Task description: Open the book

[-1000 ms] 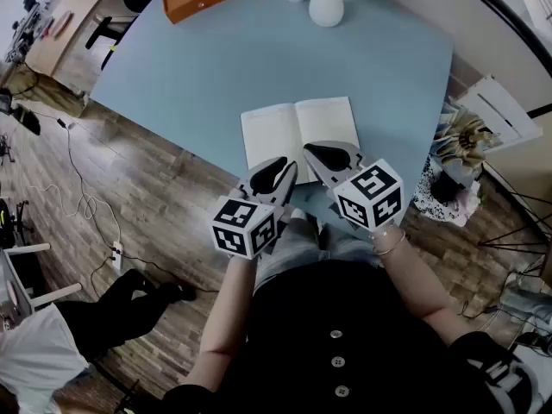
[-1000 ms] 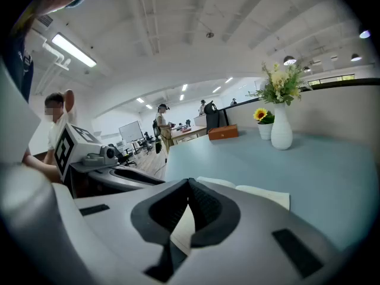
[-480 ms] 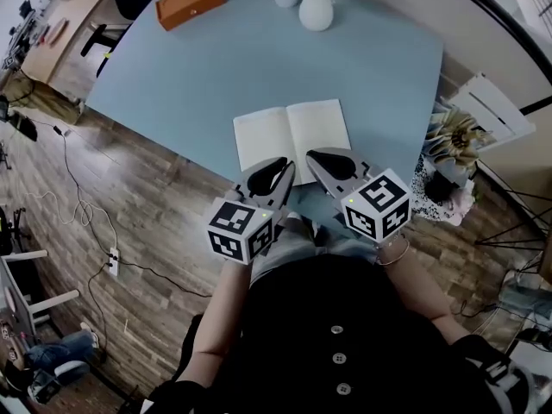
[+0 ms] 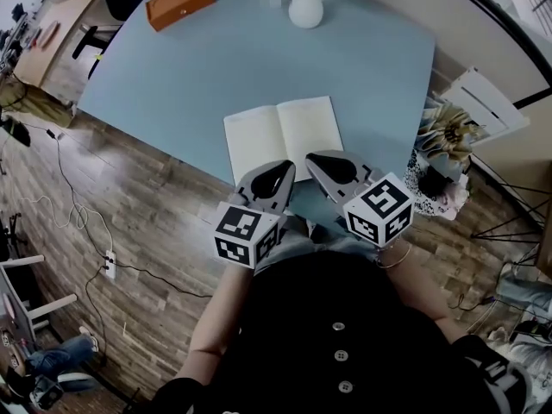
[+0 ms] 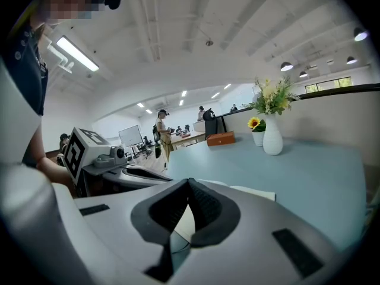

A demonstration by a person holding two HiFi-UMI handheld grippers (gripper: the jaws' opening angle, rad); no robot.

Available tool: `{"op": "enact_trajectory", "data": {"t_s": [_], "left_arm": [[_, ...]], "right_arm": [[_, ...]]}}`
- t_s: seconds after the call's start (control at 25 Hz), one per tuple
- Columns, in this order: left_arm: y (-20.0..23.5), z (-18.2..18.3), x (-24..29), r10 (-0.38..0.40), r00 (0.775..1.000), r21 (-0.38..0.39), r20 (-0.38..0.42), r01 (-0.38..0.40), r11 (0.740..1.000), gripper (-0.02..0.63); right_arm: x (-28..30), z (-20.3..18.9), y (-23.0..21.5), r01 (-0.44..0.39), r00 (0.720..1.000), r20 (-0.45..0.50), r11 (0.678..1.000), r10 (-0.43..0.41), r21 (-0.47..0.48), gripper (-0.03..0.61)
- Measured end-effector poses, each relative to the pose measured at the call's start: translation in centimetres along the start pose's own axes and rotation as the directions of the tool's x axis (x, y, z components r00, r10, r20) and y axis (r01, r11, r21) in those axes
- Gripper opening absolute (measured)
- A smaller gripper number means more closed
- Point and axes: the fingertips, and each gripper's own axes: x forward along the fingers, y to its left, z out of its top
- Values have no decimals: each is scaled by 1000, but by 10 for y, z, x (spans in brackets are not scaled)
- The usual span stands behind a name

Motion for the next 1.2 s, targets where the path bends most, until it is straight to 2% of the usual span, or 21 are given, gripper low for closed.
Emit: {"op": "enact_trajectory", "data": {"t_s": [0.2,0.4,0.68,1.2], "left_arm": [[-8,-3,5,-31,1000,-18,-5,31,999,15],[-6,-12,8,-20,998,-9,-53,20,1000,14],[-5,-16,7,11,998,-4,-68,-12,1000,12],[-9,-16,3,12,999,-22,-52,-13,1000,12]], "right_arm": [[-7,-2,1,4,1000,-1,1000,-4,1,2],[-8,-4,2,3,1000,-10,1000,-3,1,2],[-9,-6,4,-6,1000,-14,1000,6,-2,2],[-6,-20,6,-21,999,-47,1000,22,12,2]]}}
